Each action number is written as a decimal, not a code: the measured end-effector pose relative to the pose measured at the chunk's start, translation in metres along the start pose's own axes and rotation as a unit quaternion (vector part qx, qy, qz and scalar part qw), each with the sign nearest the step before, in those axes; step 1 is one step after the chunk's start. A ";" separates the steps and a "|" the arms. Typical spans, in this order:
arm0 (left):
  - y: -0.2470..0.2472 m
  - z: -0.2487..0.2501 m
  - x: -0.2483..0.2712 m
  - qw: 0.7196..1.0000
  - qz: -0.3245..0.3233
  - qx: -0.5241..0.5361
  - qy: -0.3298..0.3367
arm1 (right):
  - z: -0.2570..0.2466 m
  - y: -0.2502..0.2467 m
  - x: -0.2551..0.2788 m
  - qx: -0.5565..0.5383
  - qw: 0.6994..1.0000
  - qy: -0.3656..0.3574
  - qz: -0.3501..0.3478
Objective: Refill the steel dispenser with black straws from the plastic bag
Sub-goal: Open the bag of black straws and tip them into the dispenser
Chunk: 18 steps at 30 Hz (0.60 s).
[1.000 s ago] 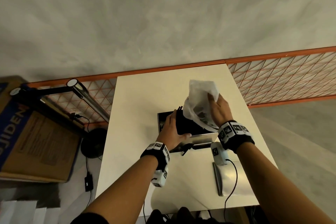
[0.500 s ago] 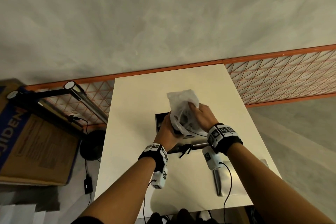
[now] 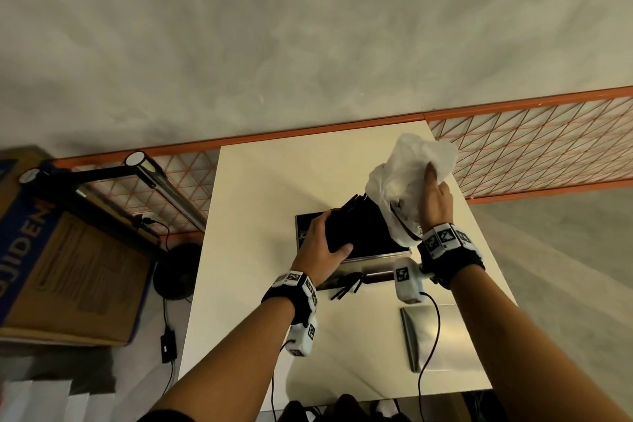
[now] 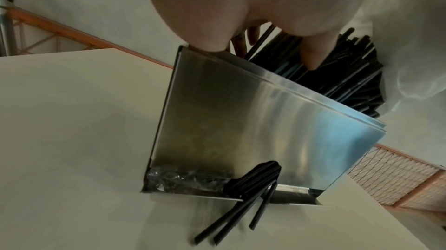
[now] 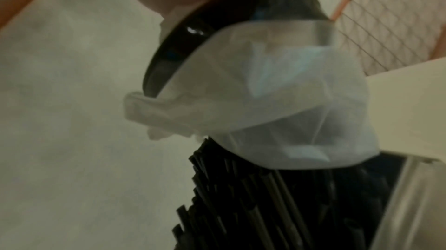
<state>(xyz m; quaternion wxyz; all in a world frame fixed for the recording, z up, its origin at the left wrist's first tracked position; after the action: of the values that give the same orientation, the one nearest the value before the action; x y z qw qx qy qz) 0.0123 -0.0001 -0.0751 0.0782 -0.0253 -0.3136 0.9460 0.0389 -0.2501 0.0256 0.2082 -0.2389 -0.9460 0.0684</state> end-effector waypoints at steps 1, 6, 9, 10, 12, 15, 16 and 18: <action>0.001 -0.001 0.000 1.000 -0.001 0.000 0.000 | 0.004 -0.001 -0.001 -0.011 1.000 0.013 0.004; 0.002 -0.002 0.000 1.000 -0.003 -0.013 0.004 | -0.002 -0.001 -0.001 -0.005 1.000 -0.015 0.006; 0.003 0.001 0.001 1.000 -0.010 -0.016 0.008 | -0.014 0.000 0.005 0.011 0.998 -0.065 0.001; 0.003 0.001 0.001 1.000 -0.012 -0.018 0.007 | -0.015 0.002 0.005 0.018 0.997 -0.073 -0.006; 0.003 0.000 0.001 1.000 -0.016 -0.021 0.003 | -0.013 0.014 0.008 0.060 0.994 -0.080 -0.043; 0.005 -0.004 -0.001 0.999 -0.022 -0.026 -0.007 | 0.001 0.045 0.017 0.217 0.962 -0.100 -0.131; 0.005 -0.005 -0.001 0.999 -0.025 -0.026 -0.010 | 0.005 0.051 0.021 0.247 0.952 -0.105 -0.146; 0.007 -0.006 -0.001 0.999 -0.028 -0.026 -0.013 | 0.008 0.055 0.024 0.259 0.947 -0.107 -0.156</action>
<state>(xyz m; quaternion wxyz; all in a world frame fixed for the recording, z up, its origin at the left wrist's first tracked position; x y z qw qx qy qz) 0.0130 -0.0019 -0.0841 0.1003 -0.0062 -0.3397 0.9352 0.0394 -0.1901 0.0144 0.1682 -0.0177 -0.9377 0.3034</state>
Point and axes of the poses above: each hand's wrist, its own x-axis away from the middle knuckle, its own y-axis out of the palm, z = x × y, the point moved 7 cm from there along -x, towards the middle knuckle, and after that the axes turned 5 degrees about y, right-handed, at the moved point
